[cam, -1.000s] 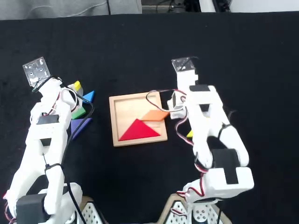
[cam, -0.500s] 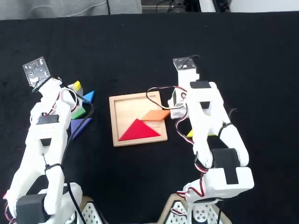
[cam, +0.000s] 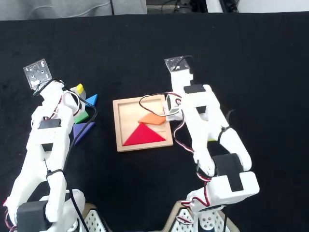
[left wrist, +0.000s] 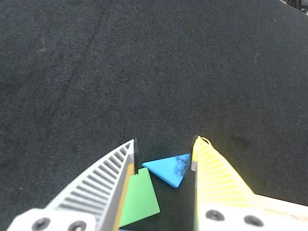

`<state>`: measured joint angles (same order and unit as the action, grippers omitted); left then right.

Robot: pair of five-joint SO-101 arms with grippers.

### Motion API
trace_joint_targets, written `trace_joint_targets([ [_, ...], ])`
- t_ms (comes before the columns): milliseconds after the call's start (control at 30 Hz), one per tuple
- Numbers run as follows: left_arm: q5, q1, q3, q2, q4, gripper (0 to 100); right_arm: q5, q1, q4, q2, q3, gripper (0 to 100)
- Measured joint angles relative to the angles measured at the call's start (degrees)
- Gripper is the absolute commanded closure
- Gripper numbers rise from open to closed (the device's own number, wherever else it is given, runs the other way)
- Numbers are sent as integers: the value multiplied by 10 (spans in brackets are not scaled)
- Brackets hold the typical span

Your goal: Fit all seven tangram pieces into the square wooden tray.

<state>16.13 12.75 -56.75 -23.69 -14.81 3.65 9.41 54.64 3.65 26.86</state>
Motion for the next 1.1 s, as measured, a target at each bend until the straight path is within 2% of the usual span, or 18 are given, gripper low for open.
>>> trace_joint_targets([
  [133, 0, 0, 0, 0, 0, 805, -4, 0, 0, 0, -8, 984],
  [367, 0, 0, 0, 0, 0, 805, -3, 5, 91, 0, -21, 984],
  [600, 0, 0, 0, 0, 0, 805, 10, 15, 76, 14, -26, 984],
  [933, 0, 0, 0, 0, 0, 805, 10, 14, 73, 169, -173, 984],
  [1100, 0, 0, 0, 0, 0, 805, 11, 21, 80, 188, -231, 984],
])
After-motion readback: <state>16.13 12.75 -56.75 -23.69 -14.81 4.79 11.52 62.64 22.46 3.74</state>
